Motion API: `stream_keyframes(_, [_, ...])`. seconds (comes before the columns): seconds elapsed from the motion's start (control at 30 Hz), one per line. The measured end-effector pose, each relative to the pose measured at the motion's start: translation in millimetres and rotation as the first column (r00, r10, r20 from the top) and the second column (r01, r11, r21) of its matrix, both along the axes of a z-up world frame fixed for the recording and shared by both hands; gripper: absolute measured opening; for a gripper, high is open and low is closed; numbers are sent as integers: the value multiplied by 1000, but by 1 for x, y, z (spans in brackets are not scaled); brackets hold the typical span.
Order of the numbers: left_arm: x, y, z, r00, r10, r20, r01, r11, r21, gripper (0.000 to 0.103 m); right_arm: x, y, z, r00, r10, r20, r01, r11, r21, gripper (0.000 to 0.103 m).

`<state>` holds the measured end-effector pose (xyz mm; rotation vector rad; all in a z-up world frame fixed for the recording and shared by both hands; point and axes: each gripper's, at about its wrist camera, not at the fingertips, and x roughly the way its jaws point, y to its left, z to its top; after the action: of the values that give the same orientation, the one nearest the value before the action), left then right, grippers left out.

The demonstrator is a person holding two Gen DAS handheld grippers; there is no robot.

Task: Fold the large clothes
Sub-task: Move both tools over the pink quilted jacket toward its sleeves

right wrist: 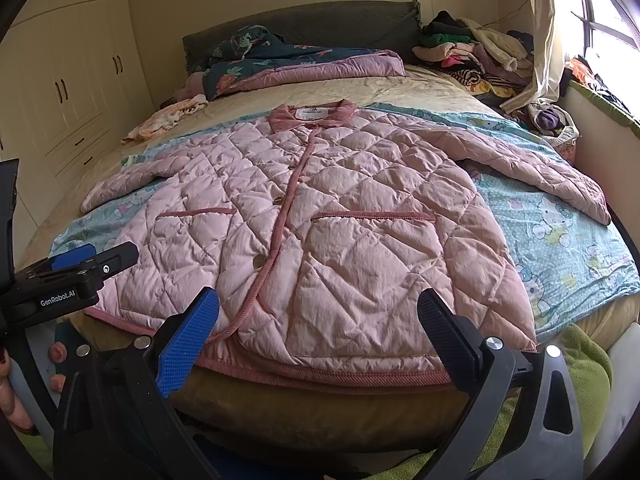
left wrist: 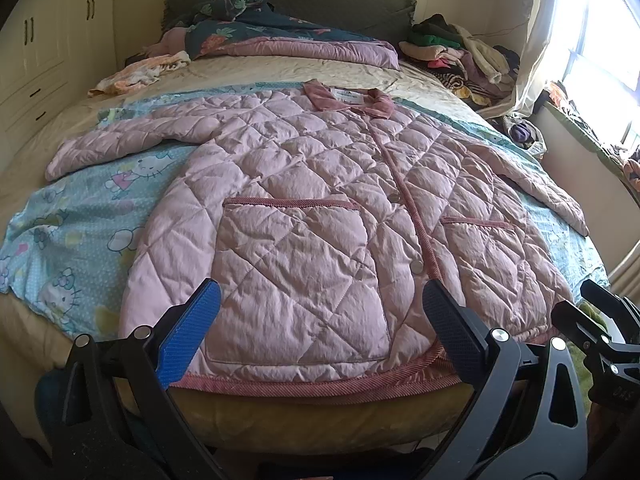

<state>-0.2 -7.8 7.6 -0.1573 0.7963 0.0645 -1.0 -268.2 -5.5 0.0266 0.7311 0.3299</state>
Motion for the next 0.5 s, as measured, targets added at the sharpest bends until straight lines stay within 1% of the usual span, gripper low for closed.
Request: stream_keyframes(0.5, [9,-9,3,1000,-5,-9,5,1000,5,95,8,-5,0,1000,-10,-9,10,1000,4,99])
